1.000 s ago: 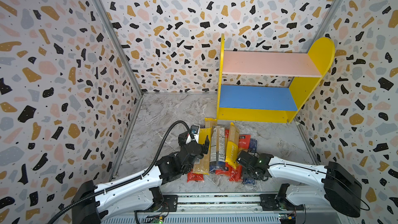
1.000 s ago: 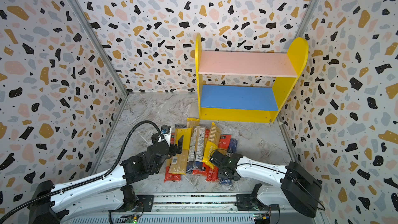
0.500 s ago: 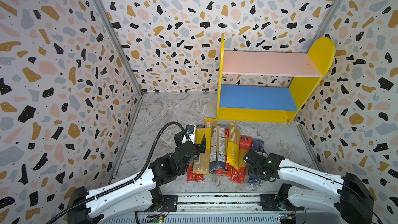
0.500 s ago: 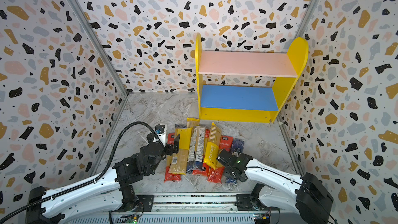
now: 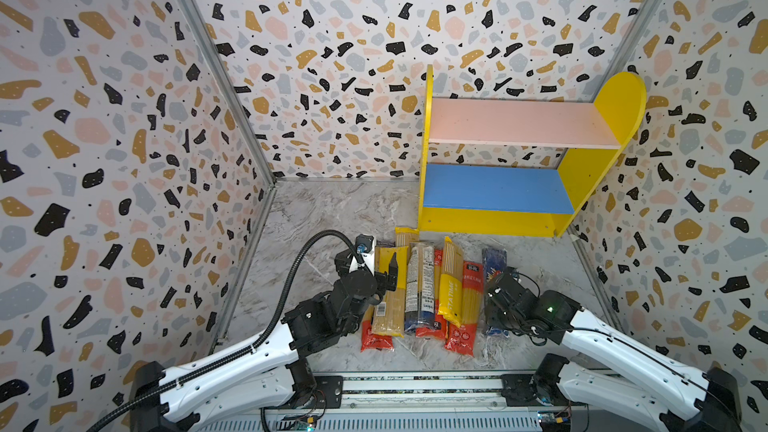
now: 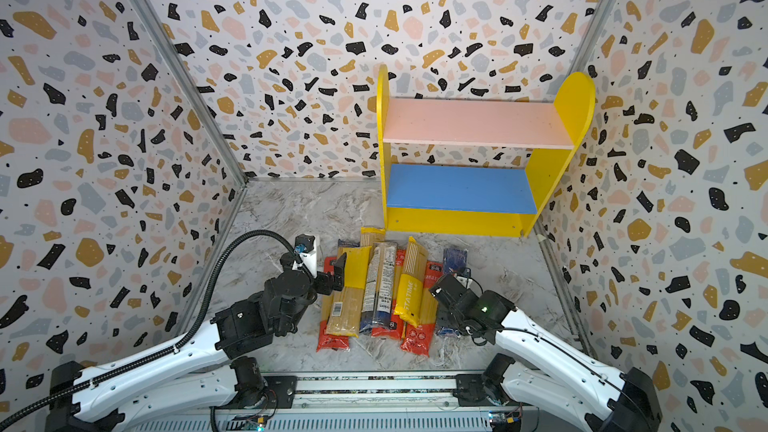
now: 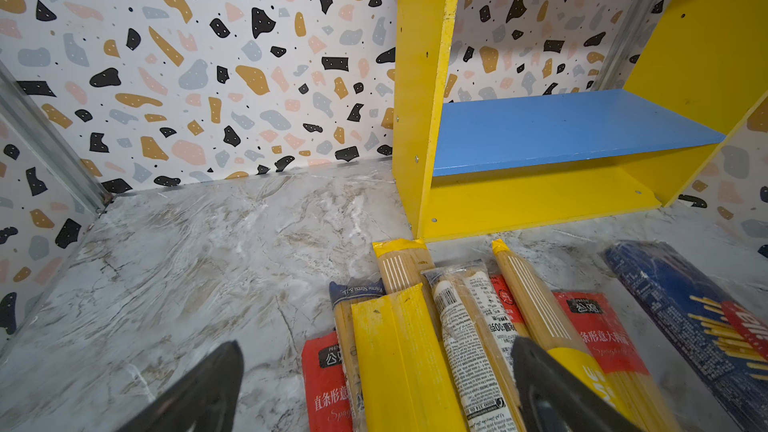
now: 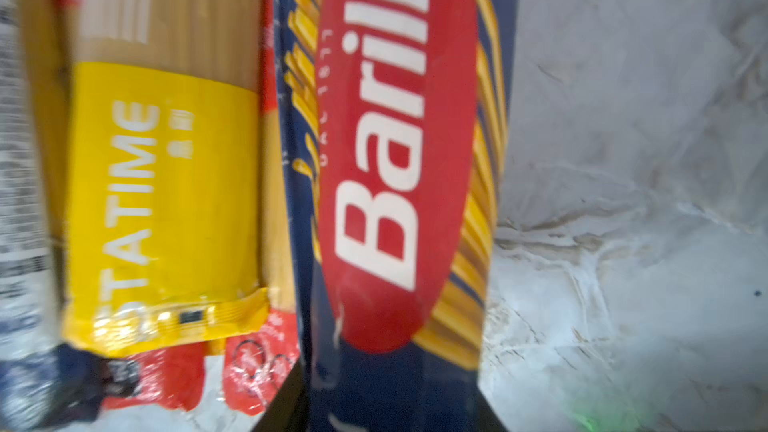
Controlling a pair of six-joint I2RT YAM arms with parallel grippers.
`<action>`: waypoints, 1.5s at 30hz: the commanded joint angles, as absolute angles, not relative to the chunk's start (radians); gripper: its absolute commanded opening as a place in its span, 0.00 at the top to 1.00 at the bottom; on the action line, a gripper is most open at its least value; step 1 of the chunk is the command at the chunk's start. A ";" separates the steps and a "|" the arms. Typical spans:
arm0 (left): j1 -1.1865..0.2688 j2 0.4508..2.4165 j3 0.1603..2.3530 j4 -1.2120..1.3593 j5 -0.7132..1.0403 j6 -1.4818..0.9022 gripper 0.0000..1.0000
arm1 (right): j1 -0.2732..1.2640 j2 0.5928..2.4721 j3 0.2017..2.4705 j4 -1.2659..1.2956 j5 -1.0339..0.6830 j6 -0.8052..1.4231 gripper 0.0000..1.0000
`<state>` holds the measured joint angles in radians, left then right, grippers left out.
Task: Place and organize the pasta boxes and bags onto the shelf
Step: 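Lift the Barilla box upright with the right gripper toward the pink shelf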
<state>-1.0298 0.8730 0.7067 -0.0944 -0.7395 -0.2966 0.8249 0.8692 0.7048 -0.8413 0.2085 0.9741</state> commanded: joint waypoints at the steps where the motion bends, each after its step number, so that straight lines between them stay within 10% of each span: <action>1: -1.036 0.884 0.750 -0.086 -0.749 -0.296 0.00 | 0.816 0.837 0.791 -0.753 0.247 0.866 0.69; 26: -1.035 1.019 0.871 -0.060 -0.762 -0.220 0.00 | 0.802 0.914 1.280 -0.693 0.287 0.560 0.68; 45: -1.036 1.094 0.910 0.002 -0.739 -0.170 0.00 | 0.530 1.547 2.286 -0.734 0.319 0.208 0.68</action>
